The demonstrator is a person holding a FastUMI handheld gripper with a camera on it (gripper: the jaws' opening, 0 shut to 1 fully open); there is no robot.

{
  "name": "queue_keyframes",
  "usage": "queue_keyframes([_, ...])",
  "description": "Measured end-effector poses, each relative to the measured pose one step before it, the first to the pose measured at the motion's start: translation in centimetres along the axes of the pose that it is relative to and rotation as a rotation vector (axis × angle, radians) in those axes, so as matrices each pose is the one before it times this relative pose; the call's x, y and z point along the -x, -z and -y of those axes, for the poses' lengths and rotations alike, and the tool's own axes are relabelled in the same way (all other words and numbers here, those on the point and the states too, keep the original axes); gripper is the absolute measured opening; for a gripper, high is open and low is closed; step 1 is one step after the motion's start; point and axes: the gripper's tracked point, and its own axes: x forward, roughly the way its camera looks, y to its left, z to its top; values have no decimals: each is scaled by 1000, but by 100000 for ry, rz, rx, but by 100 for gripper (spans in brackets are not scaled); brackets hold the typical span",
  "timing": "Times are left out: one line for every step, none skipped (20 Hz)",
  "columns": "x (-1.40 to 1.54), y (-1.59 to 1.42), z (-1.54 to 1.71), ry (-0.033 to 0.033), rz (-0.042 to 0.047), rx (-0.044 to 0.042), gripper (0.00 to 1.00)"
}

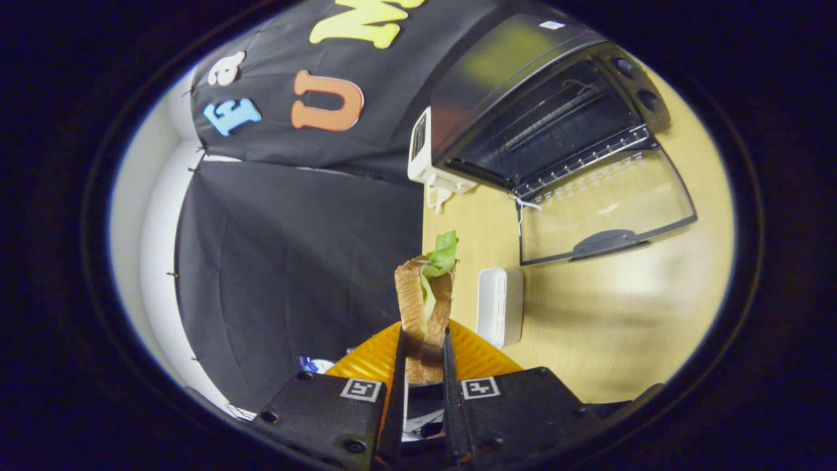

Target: Open the toaster oven, put the food inside, and close the toaster oven door.

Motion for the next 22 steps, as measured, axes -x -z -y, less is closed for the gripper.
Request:
queue_keyframes([775, -874, 431, 92, 4288, -1047, 31])
queue_keyframes([601, -821, 370, -401, 4577, -1827, 31])
queue_keyframes([283, -1082, 477, -1727, 4325, -2691, 31])
queue_keyframes([85, -983, 576, -1610, 4257, -3129, 31])
queue_keyframes([-105, -1185, 704, -833, 4038, -3103, 31])
queue_keyframes([-102, -1219, 806, -517, 4299, -2376, 31])
queue_keyframes([-239, -1259, 729, -722, 3992, -1222, 31])
queue_keyframes([-421, -1113, 558, -512, 3539, -1112, 30])
queue_keyframes([-457, -1059, 652, -398, 2883, -665, 30])
queue_keyframes([-689, -942, 552, -287, 2609, -1426, 30])
queue_keyframes([-896, -1037, 587, -593, 2518, -1404, 30])
queue_keyframes([-658, -775, 394, -730, 2304, -899, 30])
queue_keyframes([-833, -732, 600, -427, 2458, -627, 30])
queue_keyframes([-728, -647, 368, -720, 2454, -625, 30])
queue_keyframes([-945, -678, 435, -795, 2914, -869, 30])
queue_keyframes([-949, -698, 401, -903, 3418, -510, 31])
queue_keyframes([-928, -623, 622, -334, 3418, -814, 30])
queue_keyframes([-884, -575, 557, -76, 3211, -2239, 30])
queue_keyframes([-944, -452, 584, -286, 2966, -2866, 30])
queue_keyframes([-743, -343, 377, -720, 2844, -3082, 30])
queue_keyframes([-732, -360, 359, -358, 2577, -2923, 30])
queue_keyframes([-826, -309, 244, -152, 2188, -2081, 30])
